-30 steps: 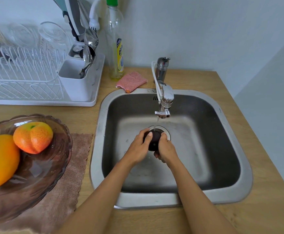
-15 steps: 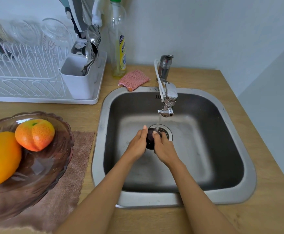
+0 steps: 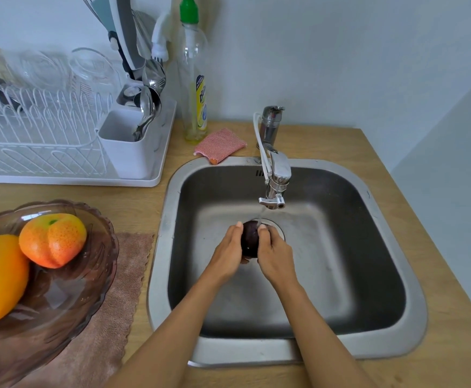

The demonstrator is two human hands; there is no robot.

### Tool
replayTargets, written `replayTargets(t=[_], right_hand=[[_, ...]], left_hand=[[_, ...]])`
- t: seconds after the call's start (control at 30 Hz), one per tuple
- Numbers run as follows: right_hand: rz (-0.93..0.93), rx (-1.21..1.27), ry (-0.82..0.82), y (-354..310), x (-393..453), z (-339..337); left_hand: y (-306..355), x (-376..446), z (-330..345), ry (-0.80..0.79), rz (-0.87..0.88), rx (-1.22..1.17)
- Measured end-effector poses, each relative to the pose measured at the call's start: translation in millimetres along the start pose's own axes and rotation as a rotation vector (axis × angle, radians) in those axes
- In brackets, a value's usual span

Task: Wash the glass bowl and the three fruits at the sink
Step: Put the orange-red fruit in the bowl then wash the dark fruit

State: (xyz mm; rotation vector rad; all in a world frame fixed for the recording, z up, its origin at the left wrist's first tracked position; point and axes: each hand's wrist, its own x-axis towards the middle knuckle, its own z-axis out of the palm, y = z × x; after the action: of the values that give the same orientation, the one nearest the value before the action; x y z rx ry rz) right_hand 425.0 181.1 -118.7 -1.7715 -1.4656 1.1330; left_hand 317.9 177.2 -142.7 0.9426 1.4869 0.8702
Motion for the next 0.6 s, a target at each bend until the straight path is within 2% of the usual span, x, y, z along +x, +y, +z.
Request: replayTargets(t=[0.23,0.33,0.47,0.6], right_hand=[[-0.074,0.001,-0.116,3.4,-4.5,1.2],[-0.087,-0.016,-0.082,2.5,-3.9,-0.1],[-0.001,-0.008,-0.002,5.7,3.1,0.6],[-0.018,-0.012,-0.122,7.6,-1.3,3.8]], left_hand=[[2.1,-1.7,-1.4,0.049,0.017,-0.012],[0.8,-4.2,0.2,0.03,0.041,0.004],[-3.6,-8.7,2.4,-0.01,0.086,0.099],[-2.6,-4.5,-1.5,0.048,0.066,0.077]])
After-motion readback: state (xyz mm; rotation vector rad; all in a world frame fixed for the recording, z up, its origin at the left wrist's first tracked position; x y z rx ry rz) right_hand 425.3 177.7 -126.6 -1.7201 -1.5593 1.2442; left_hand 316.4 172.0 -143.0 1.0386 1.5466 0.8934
